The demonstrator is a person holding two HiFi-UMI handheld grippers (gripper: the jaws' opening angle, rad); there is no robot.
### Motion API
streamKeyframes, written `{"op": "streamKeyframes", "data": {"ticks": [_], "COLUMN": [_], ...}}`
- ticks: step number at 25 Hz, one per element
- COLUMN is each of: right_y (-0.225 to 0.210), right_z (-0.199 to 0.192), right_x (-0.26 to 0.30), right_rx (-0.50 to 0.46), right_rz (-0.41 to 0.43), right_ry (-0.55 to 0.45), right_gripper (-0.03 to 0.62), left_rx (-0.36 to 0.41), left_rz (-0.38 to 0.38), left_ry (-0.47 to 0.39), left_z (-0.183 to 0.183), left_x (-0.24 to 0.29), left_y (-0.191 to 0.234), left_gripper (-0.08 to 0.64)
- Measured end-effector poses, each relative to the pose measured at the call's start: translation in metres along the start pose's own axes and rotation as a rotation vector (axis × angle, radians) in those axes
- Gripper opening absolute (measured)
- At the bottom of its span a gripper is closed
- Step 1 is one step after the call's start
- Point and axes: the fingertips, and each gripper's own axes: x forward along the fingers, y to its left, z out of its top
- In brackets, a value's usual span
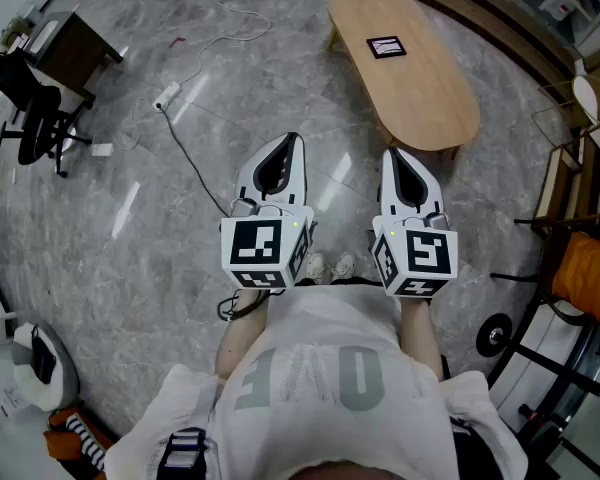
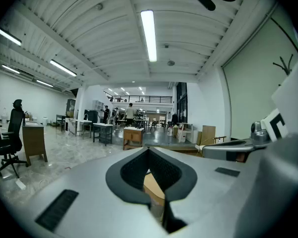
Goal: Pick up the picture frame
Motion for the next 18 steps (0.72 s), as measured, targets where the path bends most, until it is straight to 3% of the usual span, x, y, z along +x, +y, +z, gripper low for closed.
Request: {"op": "streamKeyframes", "data": {"ticks": [4, 14, 18], "right_y": [-0.009, -0.03, -0.044], "right_z": [0.004, -0.002, -0.004], "right_x": [0.003, 0.01, 0.01], "right_rx": [0.045, 0.005, 0.036], "right_rz": [0.016, 0.064, 0.097], "right_ry": [-0.022, -0.004, -0.017], "right_gripper": [0.006, 0.005, 0.005], "left_rx": [0.0, -0.013, -0.011], "left_rz": [0.001, 0.017, 0.042], "left_ry": [0.004, 0.014, -0.006], "left_z": [-0.005, -0.01, -0.009], "left_x": [0.008, 0.028, 0.034], "left_y": [-0.003, -0.018, -0.025], "left_gripper": [0.009, 0.009, 0.009]}}
